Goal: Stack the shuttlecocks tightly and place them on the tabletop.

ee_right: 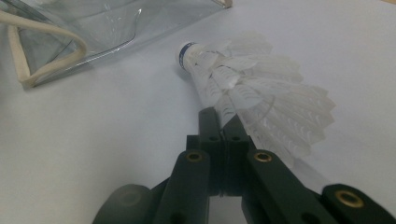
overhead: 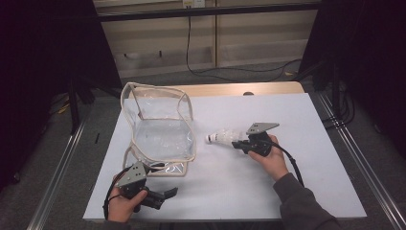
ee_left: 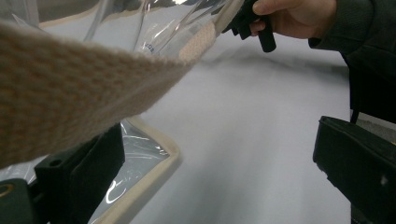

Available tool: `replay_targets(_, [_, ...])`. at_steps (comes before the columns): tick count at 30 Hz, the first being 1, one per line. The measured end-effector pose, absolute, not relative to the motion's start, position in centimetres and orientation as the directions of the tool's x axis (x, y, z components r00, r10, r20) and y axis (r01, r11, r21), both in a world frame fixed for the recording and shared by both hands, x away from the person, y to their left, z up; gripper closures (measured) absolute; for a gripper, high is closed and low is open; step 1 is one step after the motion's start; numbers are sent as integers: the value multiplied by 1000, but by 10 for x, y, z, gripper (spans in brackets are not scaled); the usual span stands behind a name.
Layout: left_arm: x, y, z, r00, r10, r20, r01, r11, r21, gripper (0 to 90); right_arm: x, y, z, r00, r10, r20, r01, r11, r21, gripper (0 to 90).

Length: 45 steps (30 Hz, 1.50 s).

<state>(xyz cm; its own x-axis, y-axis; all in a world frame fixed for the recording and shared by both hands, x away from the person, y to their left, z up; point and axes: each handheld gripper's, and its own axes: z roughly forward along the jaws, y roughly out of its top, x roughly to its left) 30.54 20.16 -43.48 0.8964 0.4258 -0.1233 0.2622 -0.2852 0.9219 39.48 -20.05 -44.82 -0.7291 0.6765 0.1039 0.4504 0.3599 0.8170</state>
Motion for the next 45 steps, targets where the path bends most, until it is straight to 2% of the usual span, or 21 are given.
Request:
replay_targets(12, [305,202,-435,897,425,-125,264,-287,921,22,394,-205,-446,-714,693,102,459,353,815,769])
replay_targets(22, [305,201,-435,896,426,-125,264,-287,921,21,392,-206,-446,-696,700,157,494,309,813,491])
replay_targets(24, [305,201,-435,896,426,-124,264,-287,921,21,392,-204,-446,-691,704,162,496,299,815,477])
replay_targets(26, [305,201,-435,897,425,-124,264,-287,921,21,393,-202,-447,-685,708,171,503,290,814,397])
replay_targets(29, [305,201,-435,897,424,-125,264,-287,921,21,394,-198,-448,-680,712,175,510,289,810,337])
replay_targets(32, [305,201,-435,897,424,-125,264,-287,921,21,395,-194,-448,-680,711,180,515,289,807,325])
replay_targets(40, [305,201,-435,897,423,-126,265,-287,921,22,398,-185,-449,-666,721,191,533,280,799,220])
replay_targets(45, [305,201,-435,897,423,-125,264,-288,921,22,399,-181,-450,-661,725,192,539,280,794,212])
